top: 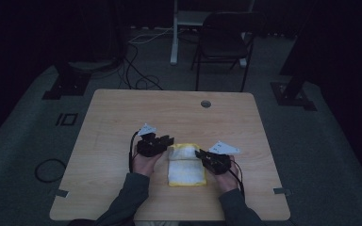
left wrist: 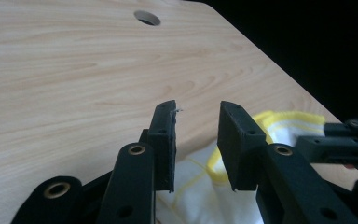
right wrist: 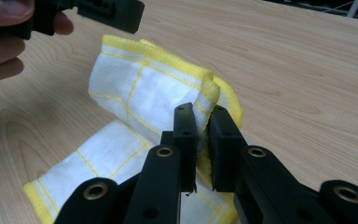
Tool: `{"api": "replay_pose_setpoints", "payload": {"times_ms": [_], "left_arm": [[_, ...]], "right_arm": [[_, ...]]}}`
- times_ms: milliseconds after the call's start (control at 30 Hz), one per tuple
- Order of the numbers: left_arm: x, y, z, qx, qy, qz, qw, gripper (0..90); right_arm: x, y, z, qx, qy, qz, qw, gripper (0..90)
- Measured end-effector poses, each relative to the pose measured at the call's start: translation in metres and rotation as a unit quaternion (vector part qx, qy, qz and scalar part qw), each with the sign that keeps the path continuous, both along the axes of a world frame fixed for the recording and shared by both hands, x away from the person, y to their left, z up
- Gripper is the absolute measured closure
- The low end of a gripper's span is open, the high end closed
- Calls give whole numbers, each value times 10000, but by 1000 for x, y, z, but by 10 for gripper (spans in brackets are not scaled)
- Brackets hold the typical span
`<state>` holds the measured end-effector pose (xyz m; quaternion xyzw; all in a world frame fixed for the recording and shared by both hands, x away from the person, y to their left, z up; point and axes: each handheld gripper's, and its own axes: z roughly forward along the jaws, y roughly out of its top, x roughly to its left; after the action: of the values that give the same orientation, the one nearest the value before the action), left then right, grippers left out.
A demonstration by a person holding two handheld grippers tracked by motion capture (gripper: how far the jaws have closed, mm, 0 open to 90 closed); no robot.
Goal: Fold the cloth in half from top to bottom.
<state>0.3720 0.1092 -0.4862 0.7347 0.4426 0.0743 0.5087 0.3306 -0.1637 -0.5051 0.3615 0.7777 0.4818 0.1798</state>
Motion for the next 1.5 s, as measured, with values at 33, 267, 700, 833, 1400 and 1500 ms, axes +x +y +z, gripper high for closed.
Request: {"api": "replay_pose_setpoints", "payload": {"times_ms": [33,267,700,833,1400,1500], "left_arm": [[-1,-1,-1,1,34,-32,10000,663],[-6,-1,-7,-12,283,-88,9996,645],[-21,-2,-4,190,182,-139,9996,898],[-26,-1,4,163,41,-168,9997,900],[-46,-3,6,150,-92,-319,9993,900],[-49,-1,4,153,-58,-338,9993,900]], "right_arm": [[0,0,0,2,-6,-2,10000,834],[-5,0,-1,-39,-26,5,10000,832],[-9,-1,-1,-64,-73,5,10000,830],[-10,-3,-1,-24,-64,5,10000,826],[-22,-12,-4,-62,-10,16,10000,814],[-24,-13,-5,-102,-20,59,9999,814]]}}
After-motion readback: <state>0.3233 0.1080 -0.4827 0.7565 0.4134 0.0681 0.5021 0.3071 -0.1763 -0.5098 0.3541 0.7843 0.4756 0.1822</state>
